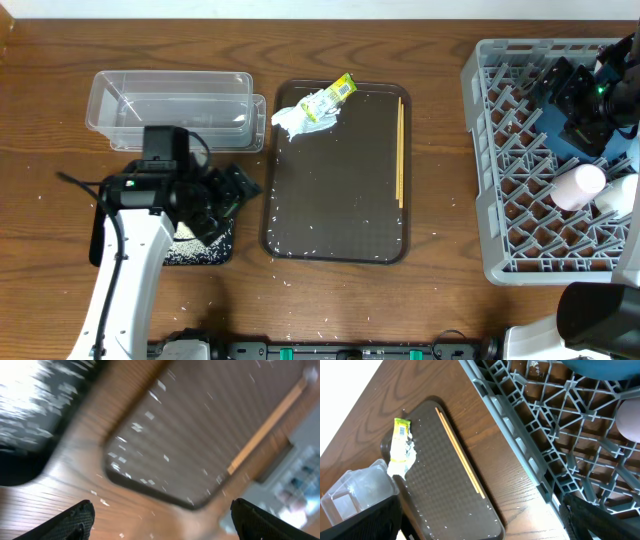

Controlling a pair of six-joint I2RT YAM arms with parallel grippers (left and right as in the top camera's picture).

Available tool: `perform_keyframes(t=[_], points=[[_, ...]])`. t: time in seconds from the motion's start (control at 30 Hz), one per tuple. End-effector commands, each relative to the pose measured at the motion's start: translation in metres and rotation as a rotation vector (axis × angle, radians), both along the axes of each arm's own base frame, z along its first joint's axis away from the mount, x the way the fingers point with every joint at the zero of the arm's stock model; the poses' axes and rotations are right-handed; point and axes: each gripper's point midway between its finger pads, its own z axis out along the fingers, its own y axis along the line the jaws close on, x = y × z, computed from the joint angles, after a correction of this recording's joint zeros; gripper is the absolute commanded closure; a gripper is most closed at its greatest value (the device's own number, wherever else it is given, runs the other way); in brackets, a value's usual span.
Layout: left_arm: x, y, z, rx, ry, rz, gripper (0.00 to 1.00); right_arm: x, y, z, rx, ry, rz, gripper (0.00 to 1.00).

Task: Sort waste into correct bins and load items into the dishwasher rack
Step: 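Lift the left gripper off the black tray toward the yellow wrapper, then lower the left gripper onto the yellow wrapper and close it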

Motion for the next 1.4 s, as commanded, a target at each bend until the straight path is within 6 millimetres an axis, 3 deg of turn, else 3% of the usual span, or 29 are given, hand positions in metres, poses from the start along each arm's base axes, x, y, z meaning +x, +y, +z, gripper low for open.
perform_keyframes(t=[0.0, 0.27, 0.4, 0.5, 0.67, 0.8, 0.97, 1.17, 1.27, 1.37], points=[[-0.010, -0.042, 0.016, -0.127, -0.050, -0.200, 0.10, 0.001, 0.003, -0.002, 0.002, 0.005, 0.014, 0.01], [-0.036, -0.108, 0.009, 0.002, -0.155, -0.542, 0.10, 0.001, 0.003, -0.002, 0.002, 0.005, 0.014, 0.01], [-0.039, -0.126, 0.009, 0.078, -0.218, -0.615, 0.10, 0.001, 0.003, -0.002, 0.002, 0.005, 0.014, 0.01], [-0.033, -0.129, 0.022, 0.138, -0.267, -0.622, 0.10, 0.001, 0.003, -0.002, 0.002, 0.005, 0.014, 0.01], [-0.015, -0.122, 0.055, 0.243, -0.317, -0.644, 0.10, 0.001, 0.003, -0.002, 0.002, 0.005, 0.014, 0.01], [-0.002, -0.116, 0.067, 0.370, -0.269, -0.689, 0.10, 0.001, 0.003, -0.002, 0.002, 0.005, 0.014, 0.01], [0.022, -0.121, 0.049, 0.494, -0.209, -0.706, 0.09, 0.001, 0.003, -0.002, 0.002, 0.005, 0.014, 0.01], [0.051, -0.137, 0.020, 0.514, -0.213, -0.697, 0.10, 0.001, 0.003, -0.002, 0.002, 0.005, 0.014, 0.01], [0.072, -0.149, 0.018, 0.508, -0.288, -0.679, 0.09, 0.001, 0.003, -0.002, 0.002, 0.005, 0.014, 0.01], [0.100, -0.148, 0.027, 0.591, -0.405, -0.652, 0.09, 0.001, 0.003, -0.002, 0.002, 0.005, 0.014, 0.01]])
